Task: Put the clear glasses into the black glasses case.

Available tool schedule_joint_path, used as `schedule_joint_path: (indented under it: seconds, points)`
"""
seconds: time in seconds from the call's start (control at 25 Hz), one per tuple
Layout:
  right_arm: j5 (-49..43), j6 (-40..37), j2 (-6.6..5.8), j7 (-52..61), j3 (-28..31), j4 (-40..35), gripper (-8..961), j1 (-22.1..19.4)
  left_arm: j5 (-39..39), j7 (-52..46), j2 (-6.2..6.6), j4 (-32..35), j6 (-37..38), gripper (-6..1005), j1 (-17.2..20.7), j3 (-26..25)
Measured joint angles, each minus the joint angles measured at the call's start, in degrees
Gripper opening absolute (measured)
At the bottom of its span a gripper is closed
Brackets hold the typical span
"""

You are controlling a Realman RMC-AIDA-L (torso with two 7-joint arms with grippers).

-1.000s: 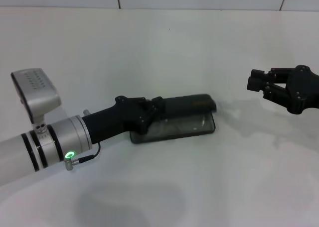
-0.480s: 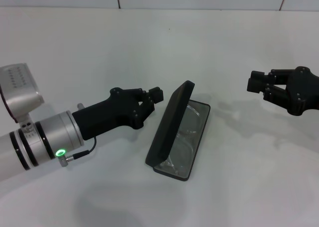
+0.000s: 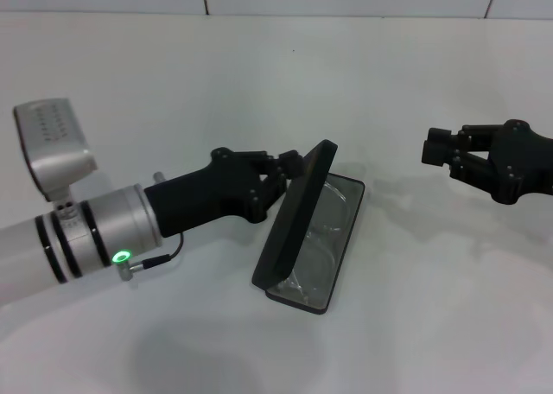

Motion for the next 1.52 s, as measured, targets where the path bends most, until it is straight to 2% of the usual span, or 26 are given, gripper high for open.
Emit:
schedule_joint_path:
  seconds: [0.24, 1.52]
  points:
    - [-0.32, 0.09, 0.09, 0.00, -0.63, 0.70, 189, 0.54, 0.02, -1.35, 0.02, -0.32, -1.61, 50, -2.37, 2.97]
    - [-0.96, 2.48, 0.13, -0.09, -1.22, 1.53, 190, 1.92, 0.09, -1.57, -0.20, -4.76, -6.19, 53, -3.41, 8.21]
